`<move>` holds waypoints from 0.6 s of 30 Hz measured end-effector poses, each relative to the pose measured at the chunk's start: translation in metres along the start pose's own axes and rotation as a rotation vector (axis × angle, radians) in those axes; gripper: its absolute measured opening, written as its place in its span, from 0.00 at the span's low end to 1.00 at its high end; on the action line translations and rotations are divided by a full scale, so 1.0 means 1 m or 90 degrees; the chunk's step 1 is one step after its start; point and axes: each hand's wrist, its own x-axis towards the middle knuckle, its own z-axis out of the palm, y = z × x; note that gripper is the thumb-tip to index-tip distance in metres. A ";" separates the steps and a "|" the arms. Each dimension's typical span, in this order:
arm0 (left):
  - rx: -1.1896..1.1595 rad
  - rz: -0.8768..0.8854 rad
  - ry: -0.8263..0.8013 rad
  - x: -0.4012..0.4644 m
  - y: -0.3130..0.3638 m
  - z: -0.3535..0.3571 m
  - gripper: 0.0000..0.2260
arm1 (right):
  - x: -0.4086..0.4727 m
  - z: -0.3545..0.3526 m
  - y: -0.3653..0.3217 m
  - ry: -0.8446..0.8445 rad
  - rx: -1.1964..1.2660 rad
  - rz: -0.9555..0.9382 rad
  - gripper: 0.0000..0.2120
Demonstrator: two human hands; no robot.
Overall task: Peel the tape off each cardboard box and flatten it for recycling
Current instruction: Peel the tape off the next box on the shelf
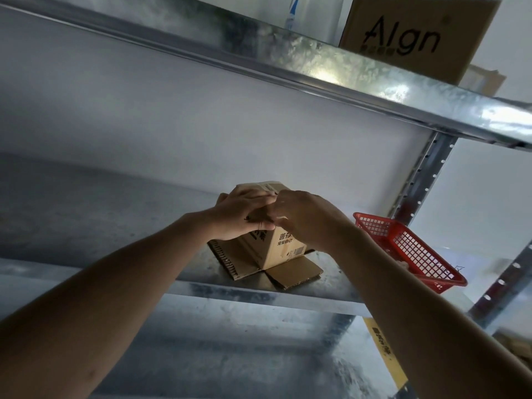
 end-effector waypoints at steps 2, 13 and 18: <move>0.013 0.004 -0.006 -0.001 -0.001 -0.001 0.43 | 0.006 -0.001 -0.004 -0.018 -0.044 0.021 0.06; 0.023 0.045 0.040 0.000 0.001 0.006 0.42 | -0.006 0.032 -0.009 0.185 0.202 0.236 0.06; 0.023 0.080 0.038 0.002 0.001 0.005 0.41 | -0.008 0.048 -0.022 0.311 0.308 0.334 0.12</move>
